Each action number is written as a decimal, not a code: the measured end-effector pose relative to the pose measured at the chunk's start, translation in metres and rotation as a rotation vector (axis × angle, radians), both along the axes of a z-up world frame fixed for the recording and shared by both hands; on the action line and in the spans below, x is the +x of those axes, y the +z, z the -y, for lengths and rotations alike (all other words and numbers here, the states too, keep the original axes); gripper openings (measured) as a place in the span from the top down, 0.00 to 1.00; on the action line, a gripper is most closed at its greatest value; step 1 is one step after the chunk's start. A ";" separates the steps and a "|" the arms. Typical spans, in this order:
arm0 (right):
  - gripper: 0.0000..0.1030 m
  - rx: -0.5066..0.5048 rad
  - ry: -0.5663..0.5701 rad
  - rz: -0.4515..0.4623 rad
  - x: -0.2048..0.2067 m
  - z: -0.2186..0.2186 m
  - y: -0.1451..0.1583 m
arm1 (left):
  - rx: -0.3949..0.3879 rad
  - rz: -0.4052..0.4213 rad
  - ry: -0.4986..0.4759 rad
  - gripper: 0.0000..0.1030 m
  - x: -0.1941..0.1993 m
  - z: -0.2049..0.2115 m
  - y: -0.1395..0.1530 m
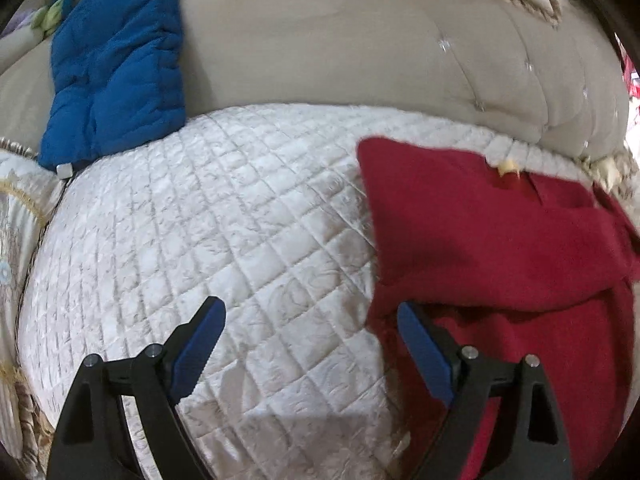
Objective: Fold small clothes
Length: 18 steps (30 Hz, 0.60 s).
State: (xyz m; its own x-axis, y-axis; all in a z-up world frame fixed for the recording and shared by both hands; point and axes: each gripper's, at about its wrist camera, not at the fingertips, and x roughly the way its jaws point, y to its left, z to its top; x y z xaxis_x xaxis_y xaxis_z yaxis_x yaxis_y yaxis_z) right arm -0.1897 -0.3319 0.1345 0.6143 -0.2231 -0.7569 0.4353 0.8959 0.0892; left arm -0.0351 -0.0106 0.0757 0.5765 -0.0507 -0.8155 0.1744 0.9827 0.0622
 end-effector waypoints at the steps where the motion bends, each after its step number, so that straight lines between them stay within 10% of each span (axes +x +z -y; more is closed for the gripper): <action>1: 0.81 -0.002 0.035 0.044 0.003 -0.010 0.011 | -0.004 0.011 0.011 0.11 0.000 -0.003 0.003; 7: 0.74 0.165 0.467 0.121 0.092 -0.097 0.019 | -0.009 0.003 0.058 0.11 0.008 -0.016 0.004; 15: 0.74 0.041 0.748 -0.072 0.216 -0.203 -0.050 | -0.009 0.005 0.067 0.11 0.017 -0.027 0.005; 18: 1.00 0.014 0.759 -0.132 0.236 -0.219 -0.077 | -0.023 0.002 0.076 0.11 0.021 -0.030 0.005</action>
